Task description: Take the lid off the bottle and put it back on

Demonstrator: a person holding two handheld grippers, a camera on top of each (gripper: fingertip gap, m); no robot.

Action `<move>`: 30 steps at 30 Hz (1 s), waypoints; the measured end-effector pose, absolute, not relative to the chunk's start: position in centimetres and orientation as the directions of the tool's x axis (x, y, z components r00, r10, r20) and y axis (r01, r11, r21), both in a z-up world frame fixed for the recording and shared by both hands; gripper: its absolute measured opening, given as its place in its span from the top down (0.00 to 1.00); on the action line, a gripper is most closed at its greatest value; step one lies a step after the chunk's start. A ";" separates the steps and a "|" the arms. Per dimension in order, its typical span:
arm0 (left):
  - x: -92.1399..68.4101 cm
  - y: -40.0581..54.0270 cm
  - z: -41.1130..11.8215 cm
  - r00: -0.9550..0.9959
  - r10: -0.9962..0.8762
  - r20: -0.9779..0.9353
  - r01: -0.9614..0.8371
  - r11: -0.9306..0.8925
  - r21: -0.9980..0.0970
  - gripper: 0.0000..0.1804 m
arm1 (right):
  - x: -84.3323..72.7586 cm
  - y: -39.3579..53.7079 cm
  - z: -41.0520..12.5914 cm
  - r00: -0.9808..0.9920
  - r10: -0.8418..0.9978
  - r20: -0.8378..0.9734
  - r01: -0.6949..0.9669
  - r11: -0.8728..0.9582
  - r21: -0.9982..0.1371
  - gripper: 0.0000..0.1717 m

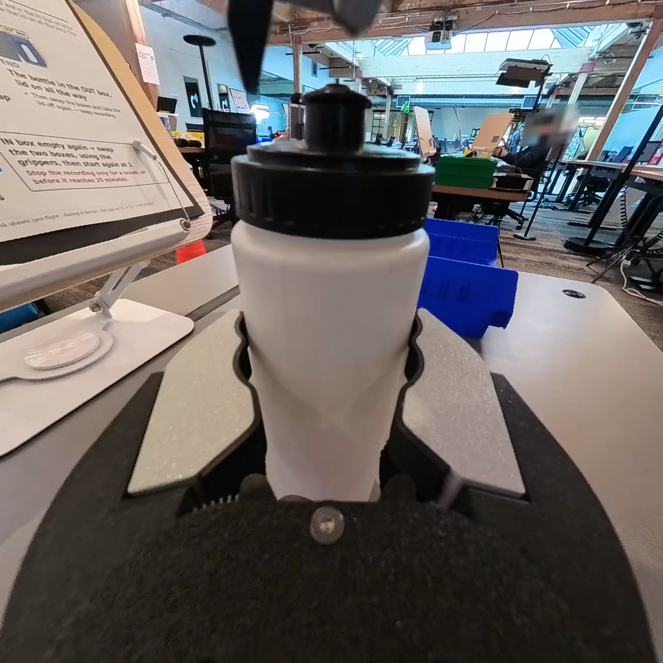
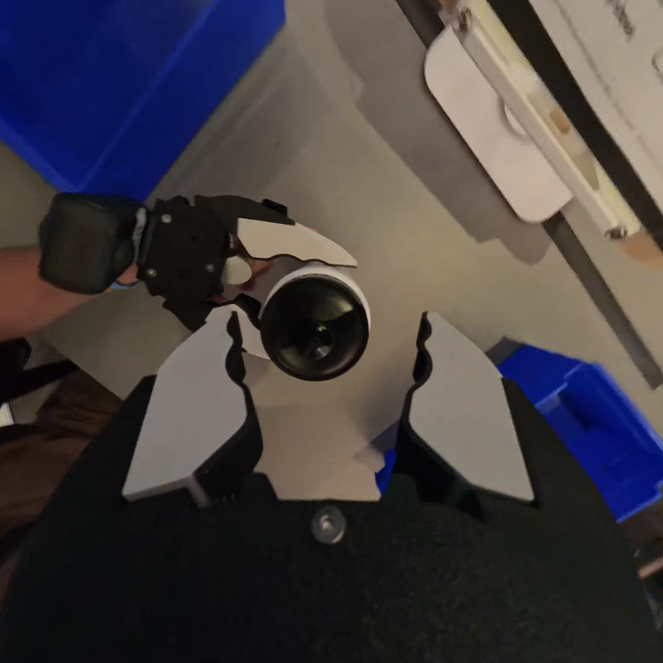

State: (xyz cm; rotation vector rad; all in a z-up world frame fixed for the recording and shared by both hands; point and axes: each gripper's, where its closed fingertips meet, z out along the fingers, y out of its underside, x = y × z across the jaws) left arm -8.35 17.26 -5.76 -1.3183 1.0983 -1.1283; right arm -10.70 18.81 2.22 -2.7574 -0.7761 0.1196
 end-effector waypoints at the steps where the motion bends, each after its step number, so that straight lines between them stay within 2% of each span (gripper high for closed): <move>1: -8.3 17.3 -5.8 0.141 -0.989 0.044 -0.016 -0.047 -0.999 0.53 | -10.4 18.7 1.9 0.873 0.488 0.014 0.473 -0.839 -0.267 0.44; 7: -8.3 17.3 -5.8 0.150 -0.988 0.040 -0.016 -0.043 -0.999 0.53 | -11.6 17.1 -0.1 0.922 0.385 -0.021 0.376 -0.909 -0.180 0.40; 12: -8.4 17.2 -5.8 0.153 -0.988 0.032 -0.022 -0.036 -0.999 0.53 | -11.3 17.1 -0.1 0.933 0.360 0.013 0.357 -0.922 -0.149 0.55; 15: -8.4 17.2 -5.8 0.153 -0.988 0.030 -0.025 -0.034 -0.999 0.53 | -10.7 17.0 -0.1 0.939 0.343 0.020 0.343 -0.931 -0.128 0.61; 20: -8.4 17.1 -5.8 0.147 -0.989 0.030 -0.022 -0.034 -0.999 0.53 | -10.6 16.7 -0.4 0.926 0.377 0.016 0.377 -0.921 -0.095 0.60; 24: -8.5 17.1 -5.8 0.139 -0.990 0.030 -0.021 -0.033 -0.999 0.53 | -10.6 16.6 -0.3 0.846 0.532 0.031 0.533 -0.845 -0.050 0.60; 28: -8.4 17.0 -5.8 0.132 -0.991 0.028 -0.021 -0.031 -0.999 0.53 | -10.4 16.6 -0.3 0.641 0.765 0.053 0.766 -0.642 0.006 0.60; 30: -8.4 16.9 -5.8 0.126 -0.992 0.029 -0.019 -0.032 -0.999 0.53 | -10.4 16.7 -0.3 0.478 0.876 0.065 0.876 -0.481 0.030 0.60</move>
